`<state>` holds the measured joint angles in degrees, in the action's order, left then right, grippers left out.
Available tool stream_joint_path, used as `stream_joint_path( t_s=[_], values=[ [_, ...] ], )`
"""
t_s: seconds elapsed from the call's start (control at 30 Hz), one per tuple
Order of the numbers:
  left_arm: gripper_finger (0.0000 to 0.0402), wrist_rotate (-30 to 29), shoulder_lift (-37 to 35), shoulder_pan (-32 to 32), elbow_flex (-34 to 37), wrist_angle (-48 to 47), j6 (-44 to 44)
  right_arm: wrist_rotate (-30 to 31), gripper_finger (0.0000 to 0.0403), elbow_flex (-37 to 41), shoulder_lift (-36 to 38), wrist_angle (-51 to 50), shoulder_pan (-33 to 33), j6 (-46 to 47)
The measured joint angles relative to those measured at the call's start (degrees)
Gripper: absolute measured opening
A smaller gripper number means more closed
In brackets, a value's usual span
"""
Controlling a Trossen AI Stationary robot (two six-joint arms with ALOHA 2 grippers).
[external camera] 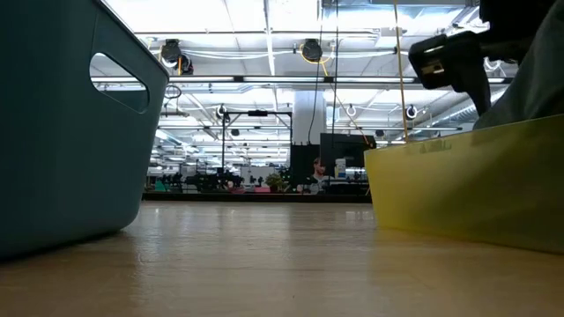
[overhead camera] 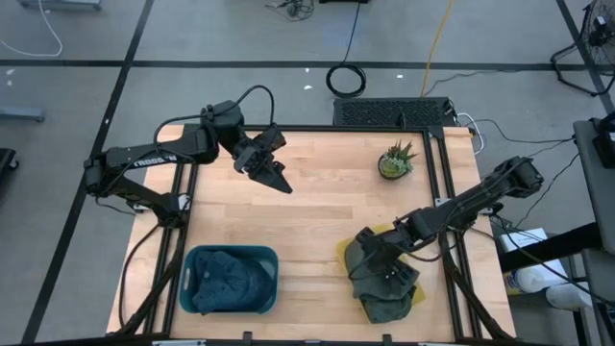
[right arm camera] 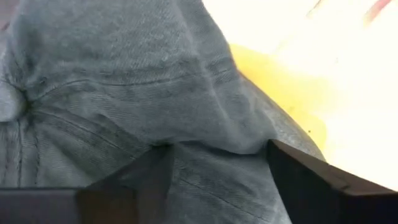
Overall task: Pick & Place hat
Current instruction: Put the gray cap into the yellow bin, then return to Home Position
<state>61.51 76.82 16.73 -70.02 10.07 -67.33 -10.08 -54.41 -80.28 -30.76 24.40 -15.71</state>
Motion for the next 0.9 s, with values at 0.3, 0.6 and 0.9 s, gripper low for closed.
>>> stream_joint_path(
  t_s=[0.3,0.6,0.9],
  values=[
    [0.0152,0.01,0.0,0.0,0.0,0.0,0.47,-0.44,0.0314,-0.07,5.06,0.33,0.02,6.25],
    [0.0152,-0.85,0.02,0.04,-0.02,0.94,3.79,2.79,0.0322,-0.15,14.03,1.38,0.02,12.86],
    [0.0152,-1.51,0.04,0.49,-0.02,0.9,2.61,12.07,0.032,-0.2,23.6,19.35,0.04,22.22]
  ],
)
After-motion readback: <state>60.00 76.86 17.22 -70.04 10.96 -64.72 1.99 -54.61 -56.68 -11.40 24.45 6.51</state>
